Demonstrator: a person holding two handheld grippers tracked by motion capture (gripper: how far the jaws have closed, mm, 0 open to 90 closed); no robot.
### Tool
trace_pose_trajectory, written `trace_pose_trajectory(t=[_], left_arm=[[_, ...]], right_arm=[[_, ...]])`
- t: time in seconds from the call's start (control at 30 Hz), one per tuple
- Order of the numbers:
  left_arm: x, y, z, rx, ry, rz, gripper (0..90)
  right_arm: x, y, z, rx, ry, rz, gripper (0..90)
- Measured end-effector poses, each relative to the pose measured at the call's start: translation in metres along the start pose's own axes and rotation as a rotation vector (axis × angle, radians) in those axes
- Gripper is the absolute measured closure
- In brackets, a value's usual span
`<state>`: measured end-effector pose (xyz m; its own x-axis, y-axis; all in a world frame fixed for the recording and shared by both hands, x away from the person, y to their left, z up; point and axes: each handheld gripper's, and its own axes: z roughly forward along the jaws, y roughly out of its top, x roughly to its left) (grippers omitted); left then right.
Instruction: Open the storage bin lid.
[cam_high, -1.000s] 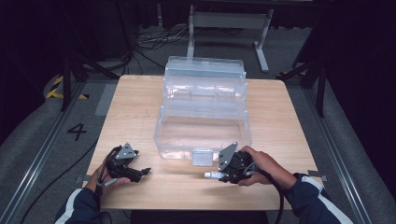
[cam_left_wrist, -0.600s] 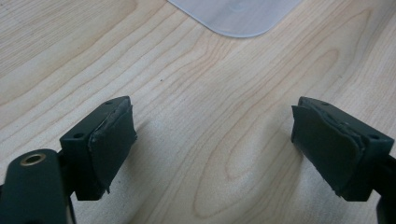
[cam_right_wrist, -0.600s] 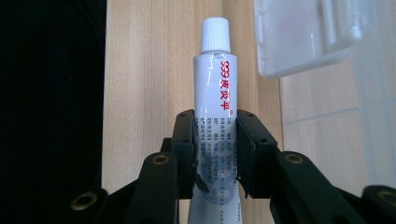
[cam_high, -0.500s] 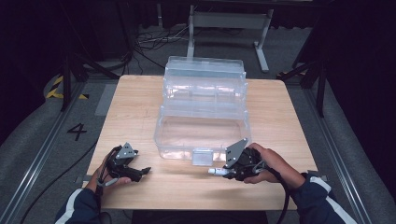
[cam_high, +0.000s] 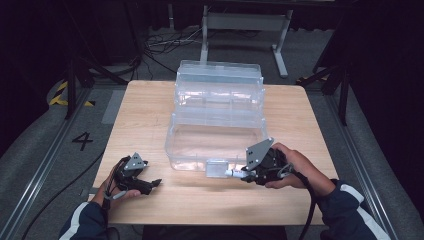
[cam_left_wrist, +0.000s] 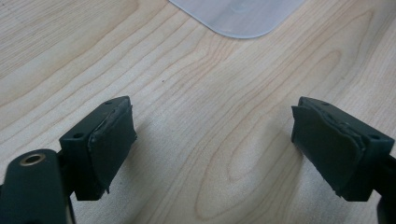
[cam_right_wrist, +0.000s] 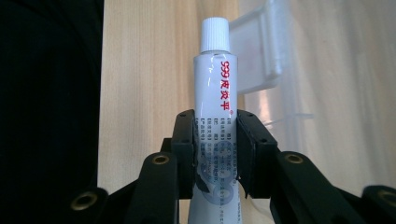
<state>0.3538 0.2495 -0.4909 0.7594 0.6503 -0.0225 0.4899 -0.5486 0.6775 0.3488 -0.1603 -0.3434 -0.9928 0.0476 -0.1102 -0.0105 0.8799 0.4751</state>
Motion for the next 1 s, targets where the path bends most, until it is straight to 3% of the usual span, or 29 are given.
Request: trace_pose_trajectory(t=[0.33,0.53,0.67,1.0], left_arm=[[0.0,0.0,0.0,-0.001,-0.002,0.001,13.5],[0.001,0.0,0.0,-0.001,-0.005,0.002,13.4],[0.001,0.0,0.0,-0.001,-0.006,0.002,13.3],[0.001,0.0,0.0,-0.001,-0.005,0.003,13.3]], right_arm=[[-0.031,0.019,-0.032,-0.002,-0.058,-0.007,70.8],[-0.045,0.035,-0.042,0.0,-0.088,-0.015,70.8],[-0.058,0.048,-0.041,0.011,-0.108,-0.024,70.8],[-0.085,0.065,-0.023,0.053,-0.104,-0.007,70.8]])
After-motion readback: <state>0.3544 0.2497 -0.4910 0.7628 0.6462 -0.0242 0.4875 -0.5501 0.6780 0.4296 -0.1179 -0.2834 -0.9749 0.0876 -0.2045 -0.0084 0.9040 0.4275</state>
